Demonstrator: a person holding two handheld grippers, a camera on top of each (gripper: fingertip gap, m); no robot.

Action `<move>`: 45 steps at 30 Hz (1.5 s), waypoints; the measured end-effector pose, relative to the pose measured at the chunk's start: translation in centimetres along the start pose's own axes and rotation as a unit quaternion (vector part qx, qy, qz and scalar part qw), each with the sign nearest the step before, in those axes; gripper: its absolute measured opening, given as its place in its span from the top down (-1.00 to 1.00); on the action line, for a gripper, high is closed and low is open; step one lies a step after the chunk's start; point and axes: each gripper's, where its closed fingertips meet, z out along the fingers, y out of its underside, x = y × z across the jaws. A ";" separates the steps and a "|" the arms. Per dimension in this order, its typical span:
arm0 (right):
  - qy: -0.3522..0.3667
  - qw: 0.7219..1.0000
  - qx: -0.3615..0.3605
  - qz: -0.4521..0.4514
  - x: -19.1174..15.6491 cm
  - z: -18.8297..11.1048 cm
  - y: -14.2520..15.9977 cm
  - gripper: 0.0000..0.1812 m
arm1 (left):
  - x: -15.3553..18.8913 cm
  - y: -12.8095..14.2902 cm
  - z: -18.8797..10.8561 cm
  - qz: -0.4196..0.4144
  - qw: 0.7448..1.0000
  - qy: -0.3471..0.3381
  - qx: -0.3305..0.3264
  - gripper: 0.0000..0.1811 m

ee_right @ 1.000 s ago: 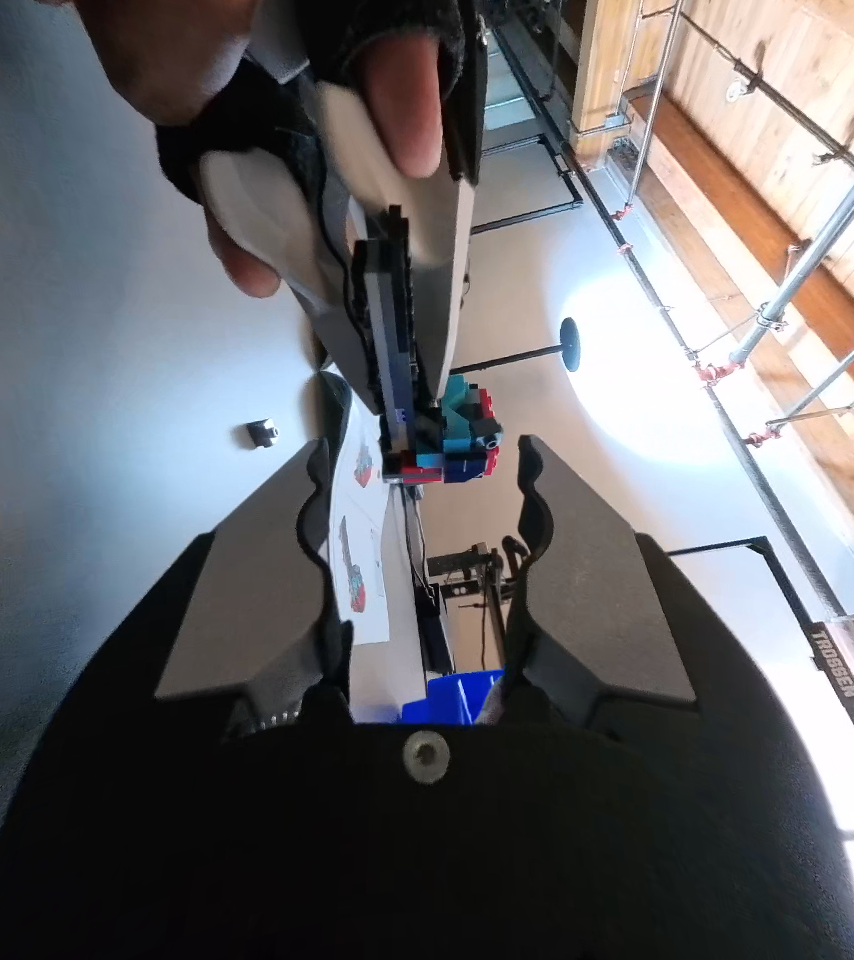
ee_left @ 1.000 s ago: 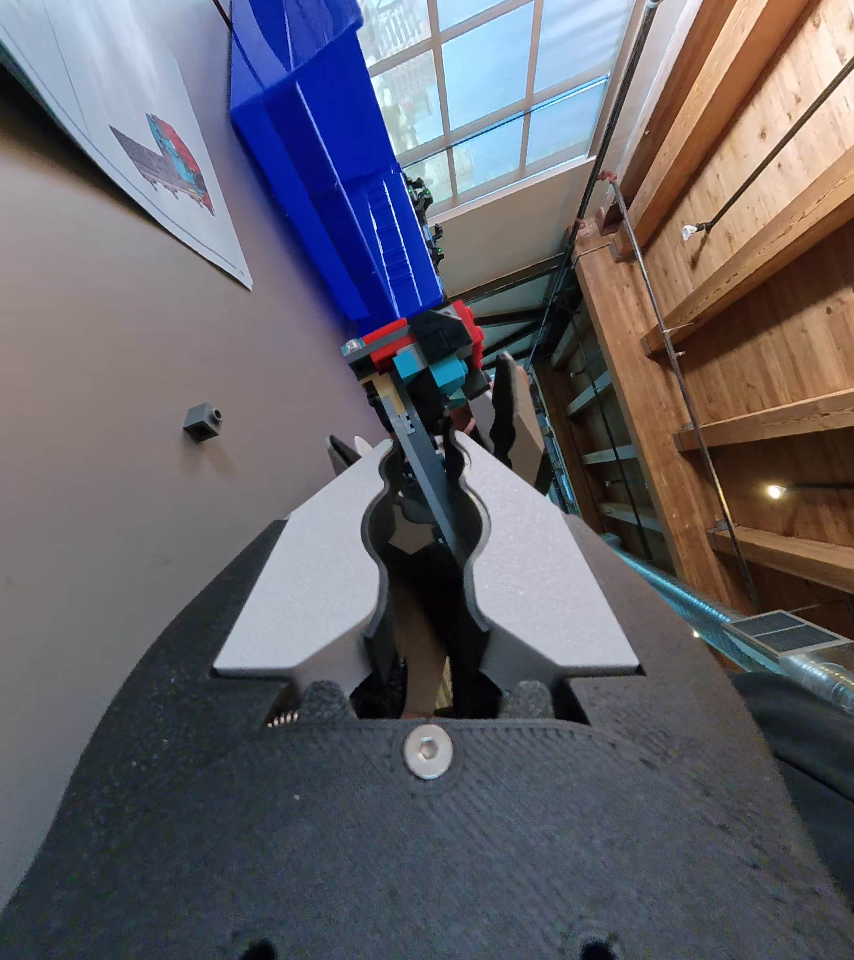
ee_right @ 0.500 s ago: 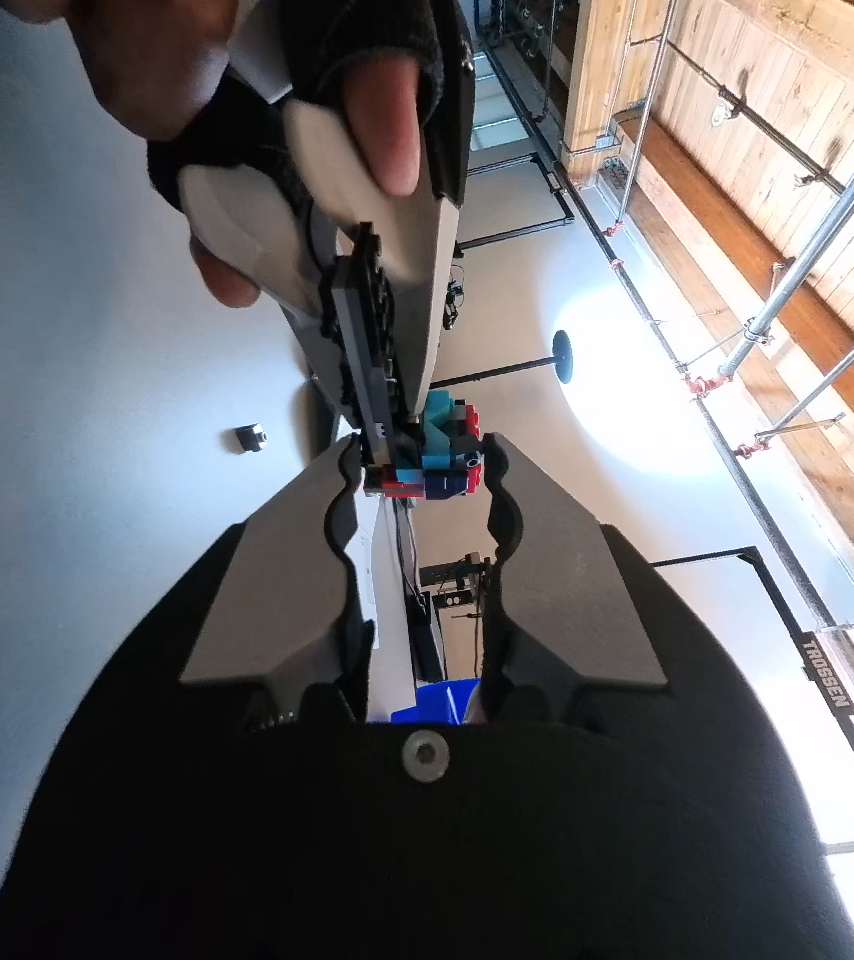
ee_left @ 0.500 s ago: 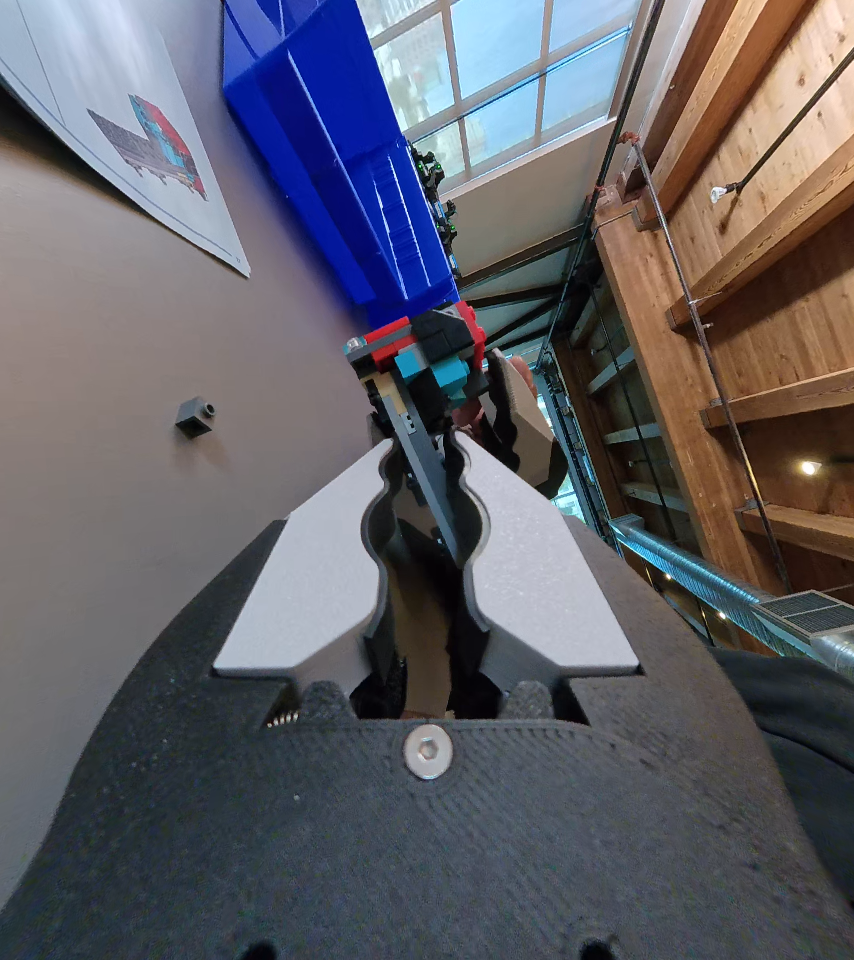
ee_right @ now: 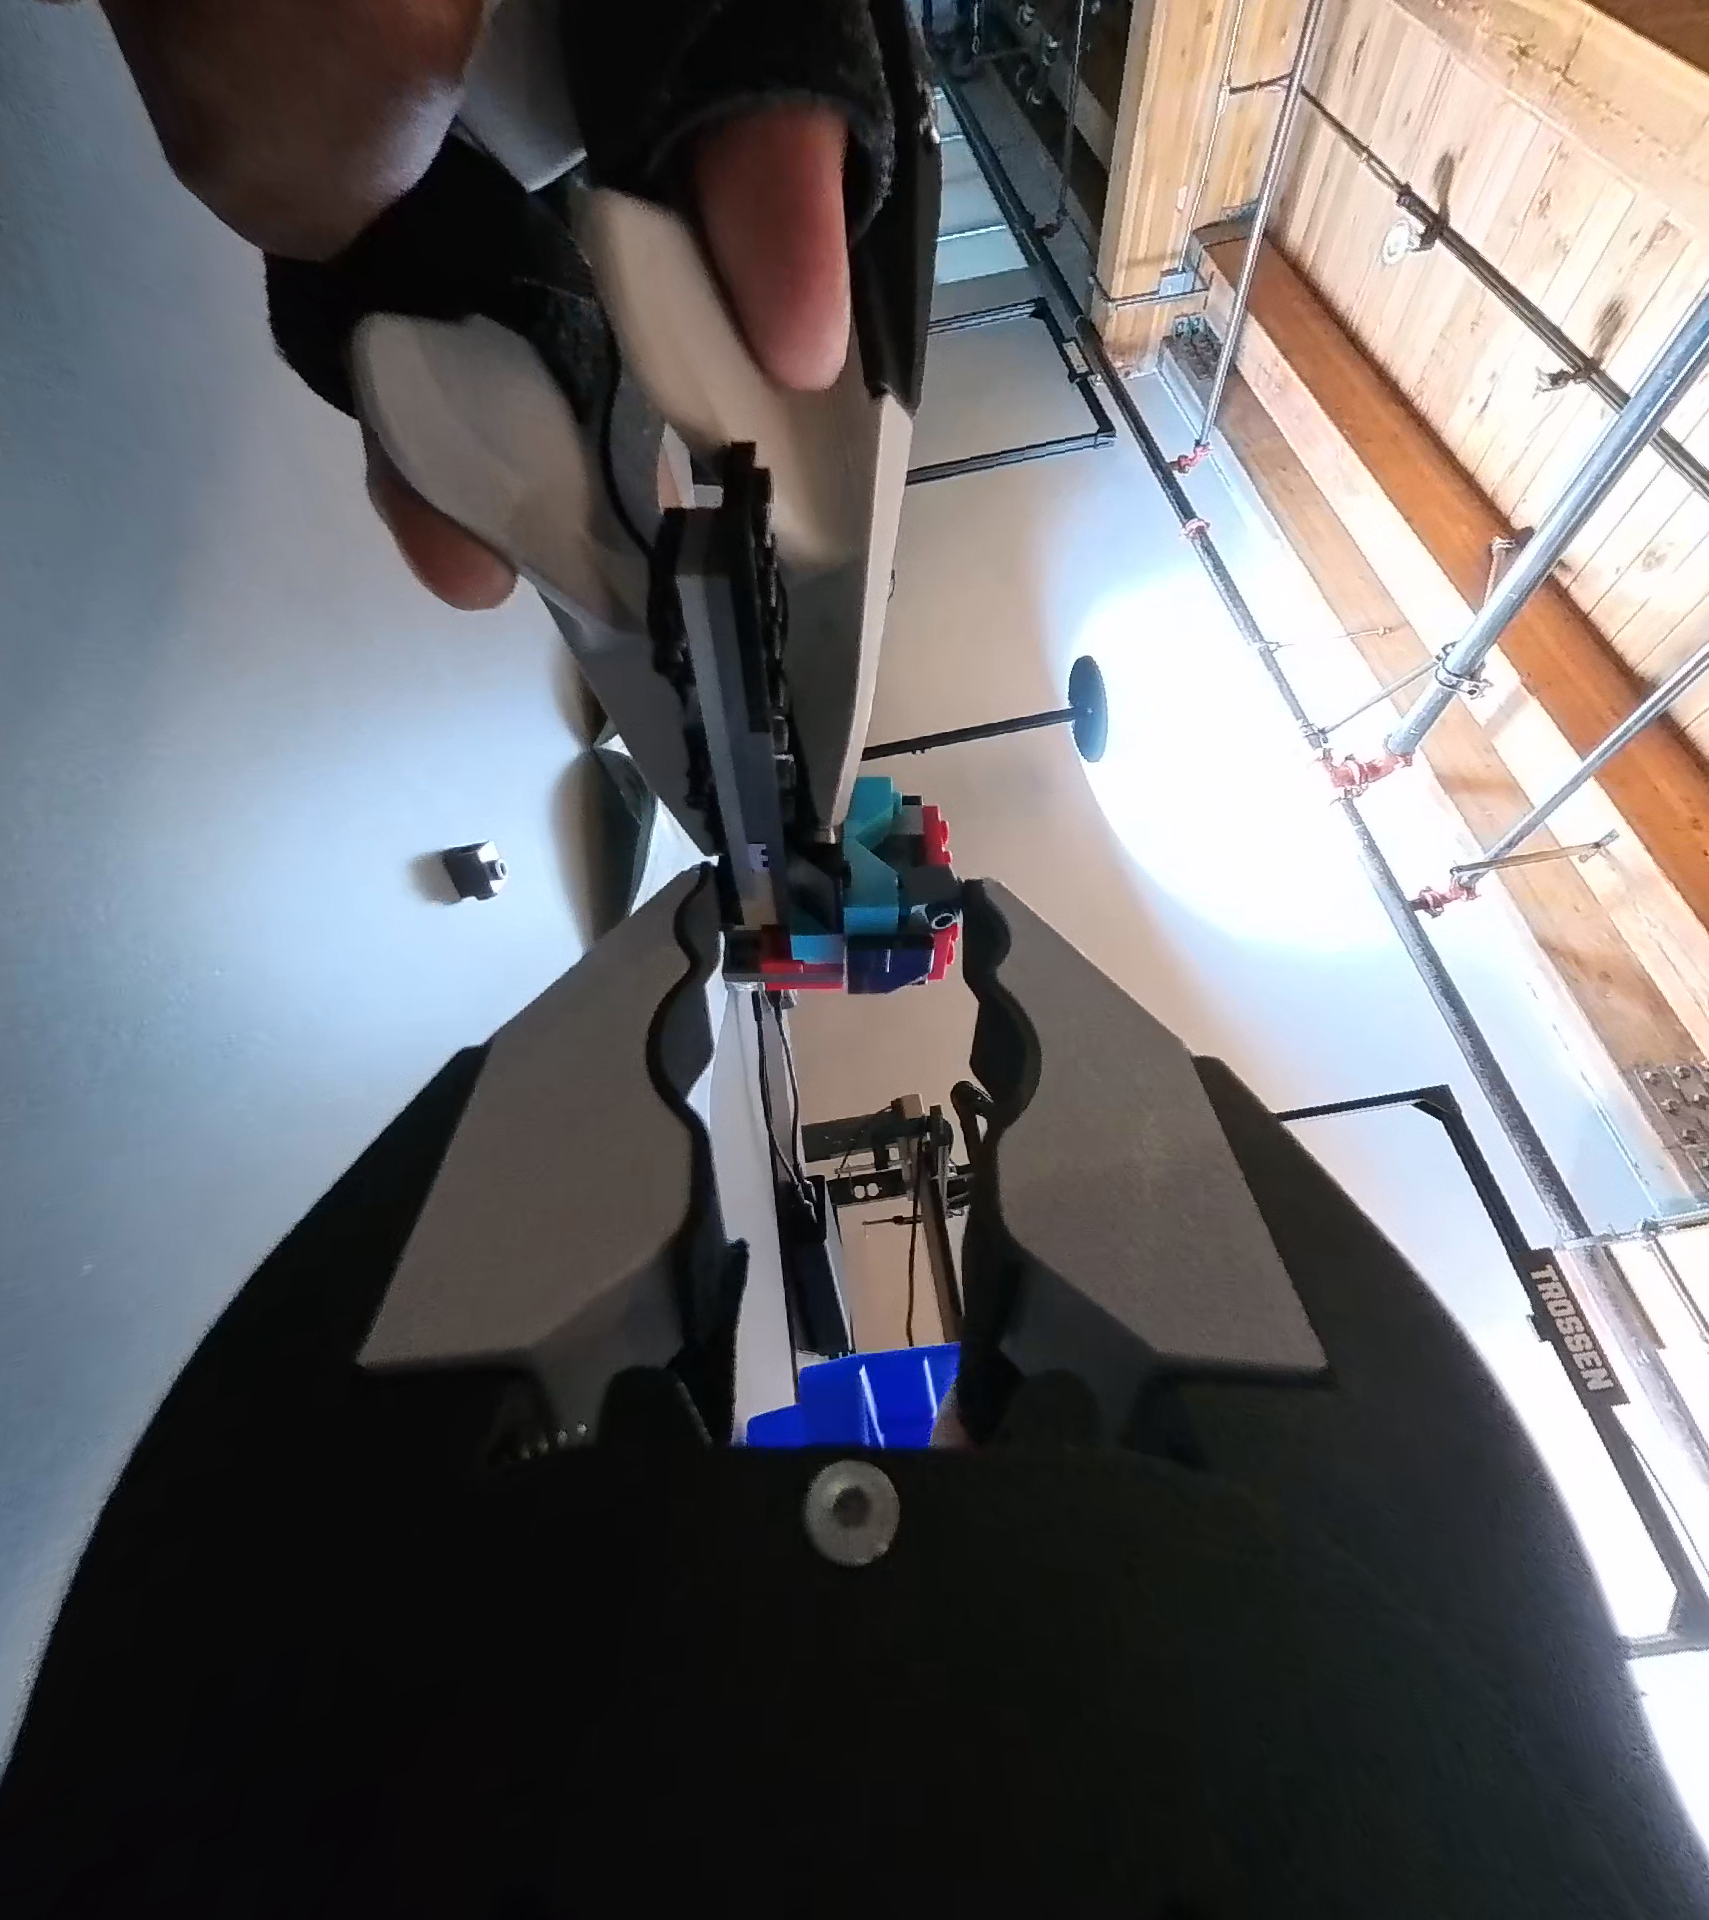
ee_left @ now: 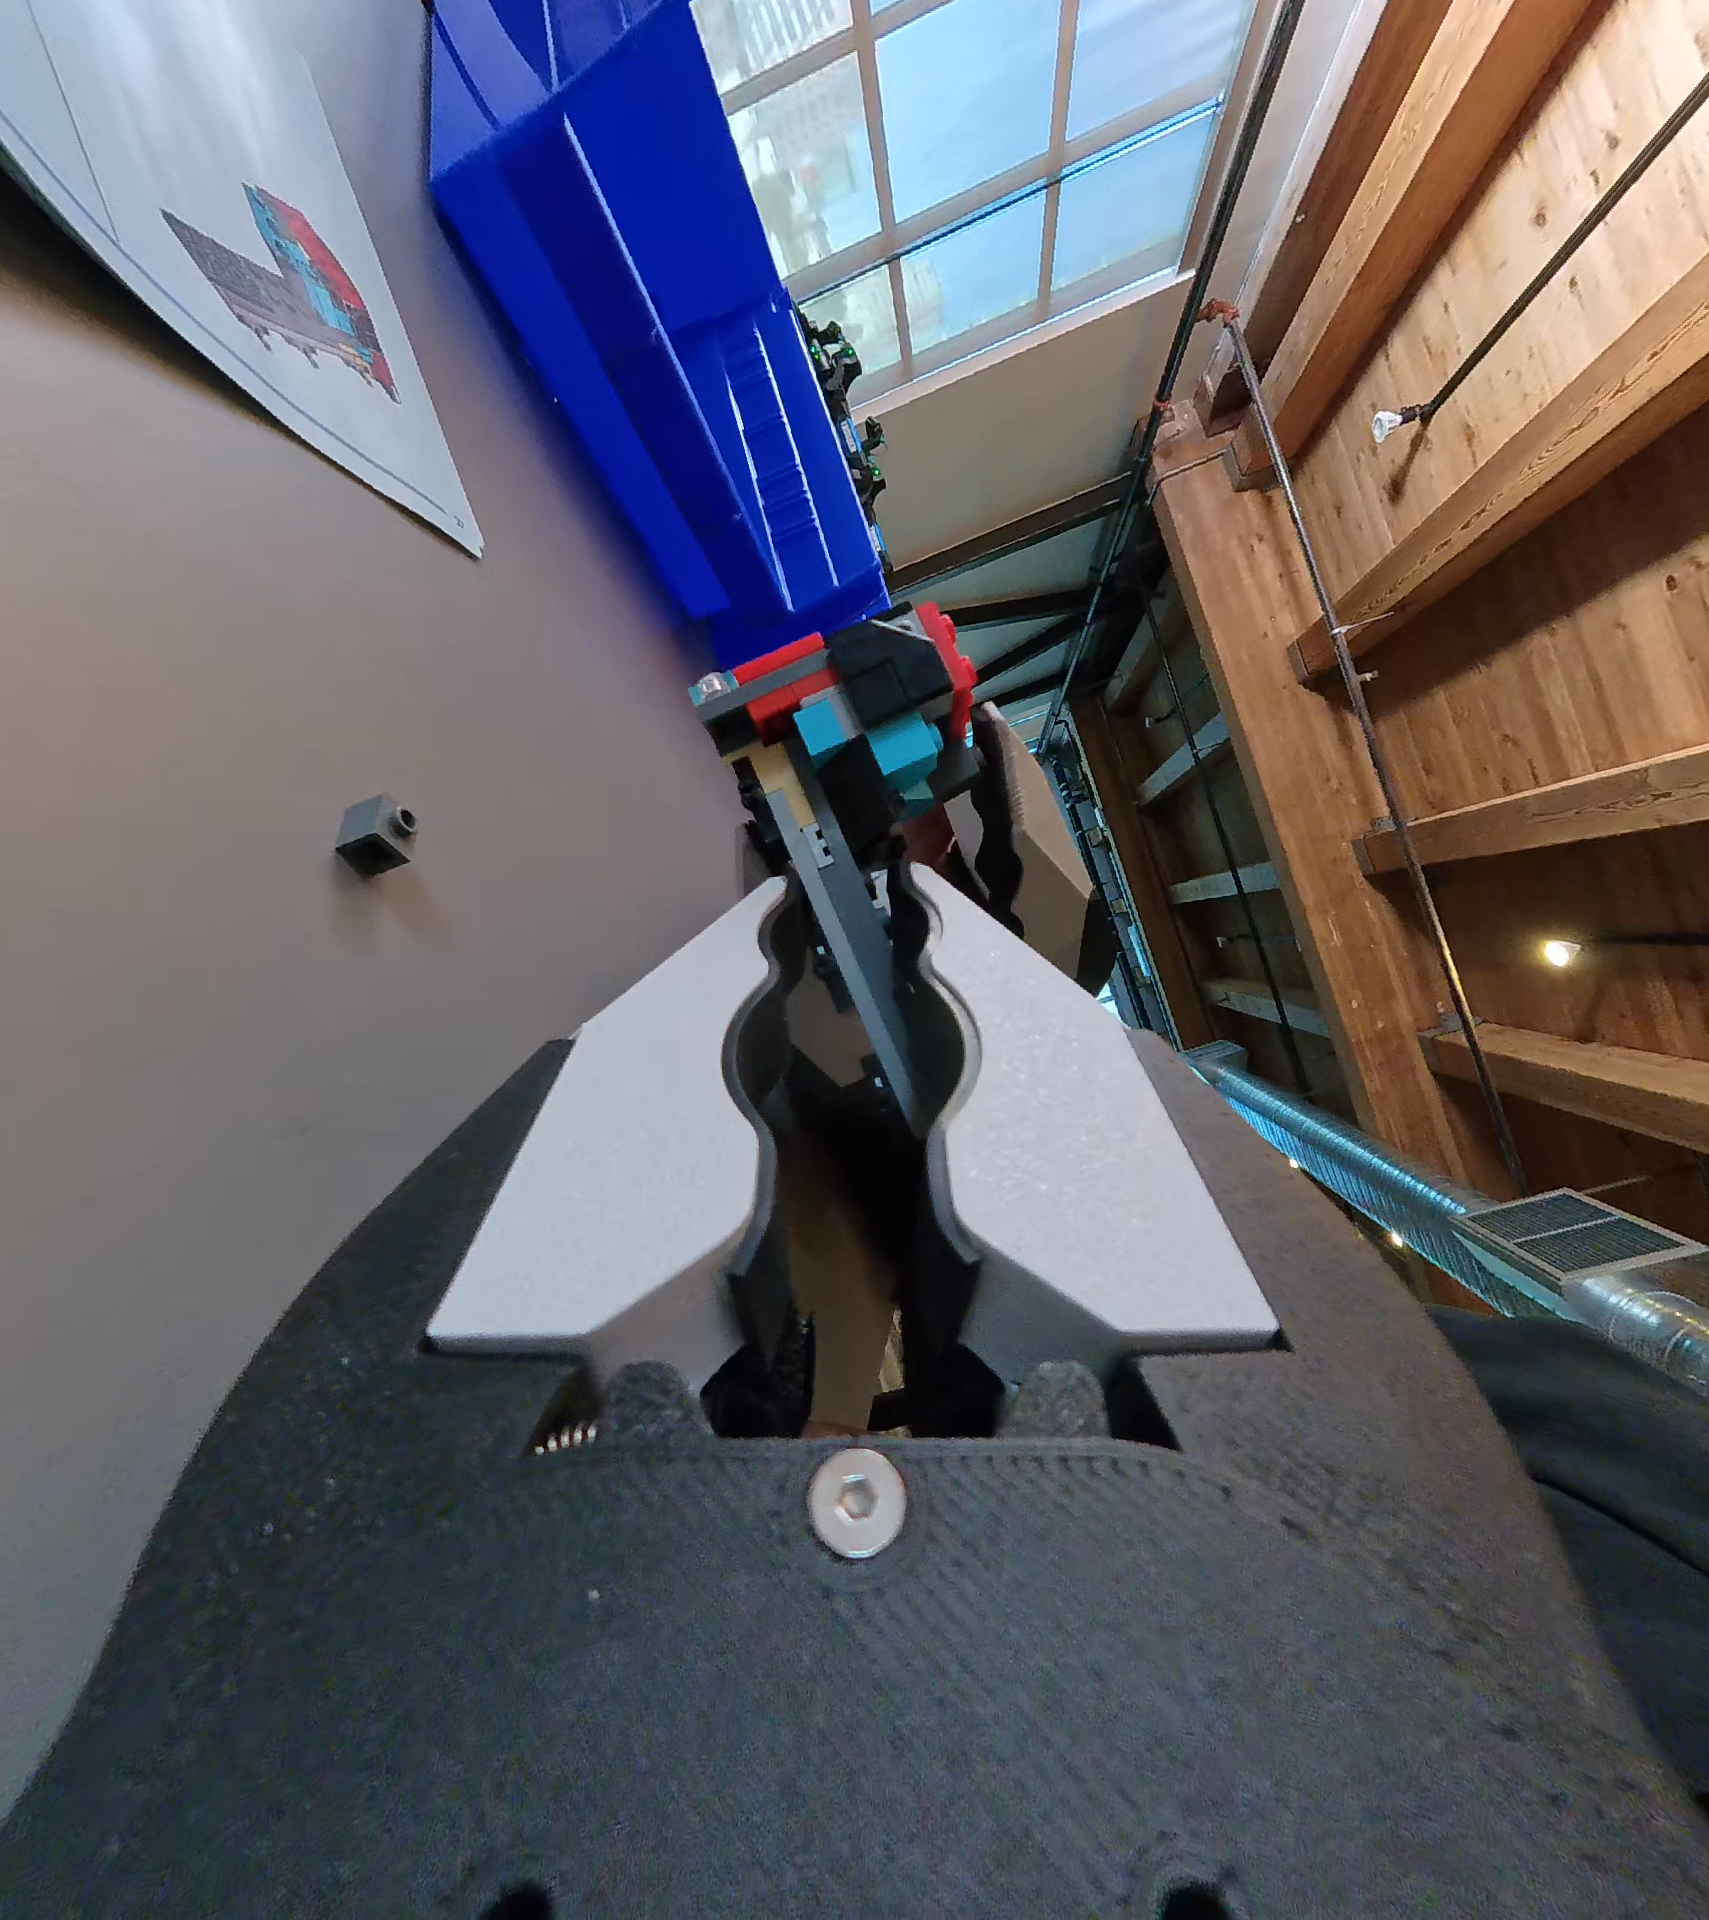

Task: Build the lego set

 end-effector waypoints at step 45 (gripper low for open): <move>0.001 1.000 -0.007 -0.005 0.1 -0.2 0.1 0.50 | 0.1 -0.1 0.0 0.012 1.000 -0.001 0.002 0.82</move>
